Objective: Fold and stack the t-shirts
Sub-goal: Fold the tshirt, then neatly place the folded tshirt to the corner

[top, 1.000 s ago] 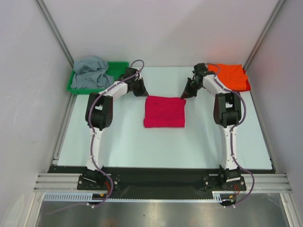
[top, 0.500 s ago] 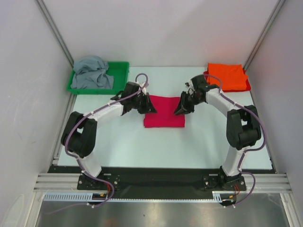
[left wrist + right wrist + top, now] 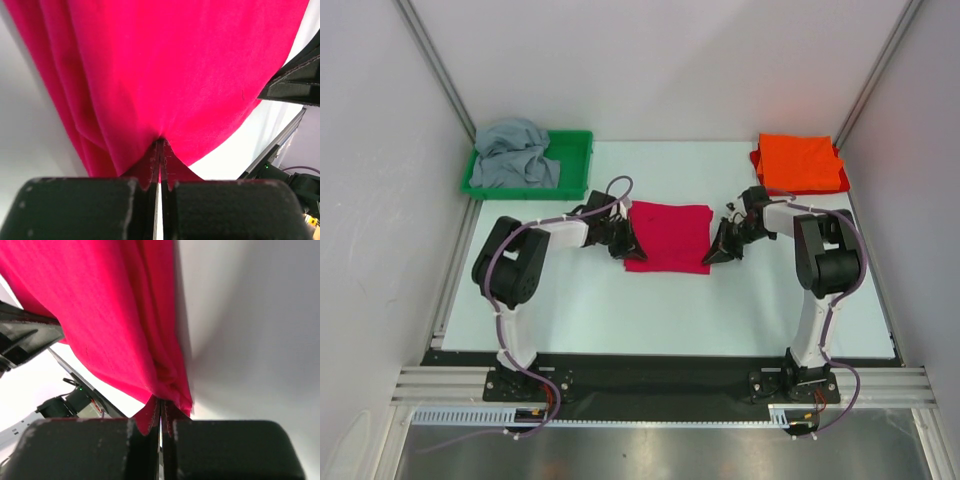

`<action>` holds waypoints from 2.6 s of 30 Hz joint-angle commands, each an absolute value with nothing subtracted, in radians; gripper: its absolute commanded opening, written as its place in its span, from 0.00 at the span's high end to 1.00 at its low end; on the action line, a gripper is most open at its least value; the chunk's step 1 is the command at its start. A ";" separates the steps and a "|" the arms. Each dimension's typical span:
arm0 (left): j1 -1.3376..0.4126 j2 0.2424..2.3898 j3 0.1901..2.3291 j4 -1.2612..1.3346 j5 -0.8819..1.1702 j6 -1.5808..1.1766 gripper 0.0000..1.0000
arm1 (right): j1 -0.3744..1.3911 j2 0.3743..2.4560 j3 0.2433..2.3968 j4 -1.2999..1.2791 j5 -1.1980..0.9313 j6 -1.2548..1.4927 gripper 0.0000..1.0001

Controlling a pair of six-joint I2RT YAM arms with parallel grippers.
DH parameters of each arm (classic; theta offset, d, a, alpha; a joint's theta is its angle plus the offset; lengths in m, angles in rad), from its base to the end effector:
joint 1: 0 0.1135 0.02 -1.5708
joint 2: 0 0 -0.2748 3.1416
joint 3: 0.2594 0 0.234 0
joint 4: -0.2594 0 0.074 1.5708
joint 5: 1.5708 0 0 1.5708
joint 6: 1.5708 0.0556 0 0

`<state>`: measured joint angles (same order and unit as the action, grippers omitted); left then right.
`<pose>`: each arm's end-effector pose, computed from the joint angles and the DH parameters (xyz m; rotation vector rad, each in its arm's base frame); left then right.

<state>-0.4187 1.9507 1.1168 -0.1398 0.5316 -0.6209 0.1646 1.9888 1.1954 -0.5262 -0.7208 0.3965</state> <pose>0.3420 -0.1831 0.1407 -0.0473 2.7013 -1.0477 0.3508 0.0955 0.1334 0.1976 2.8842 1.1466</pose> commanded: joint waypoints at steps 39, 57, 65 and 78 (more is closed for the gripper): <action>-0.353 1.704 1.040 -0.299 0.414 -0.519 0.95 | 0.226 1.864 1.276 -0.571 -0.664 0.410 0.97; -0.592 1.812 1.382 -0.354 0.221 -0.568 0.73 | 0.045 1.927 1.353 -0.554 -0.721 0.356 0.30; -0.629 1.890 1.486 -0.475 0.035 -0.588 0.65 | 0.048 2.037 1.385 -0.502 -0.764 0.364 0.25; -0.621 1.991 1.641 -0.649 -0.126 -0.523 0.70 | 0.072 2.065 1.351 -0.459 -0.716 0.357 0.25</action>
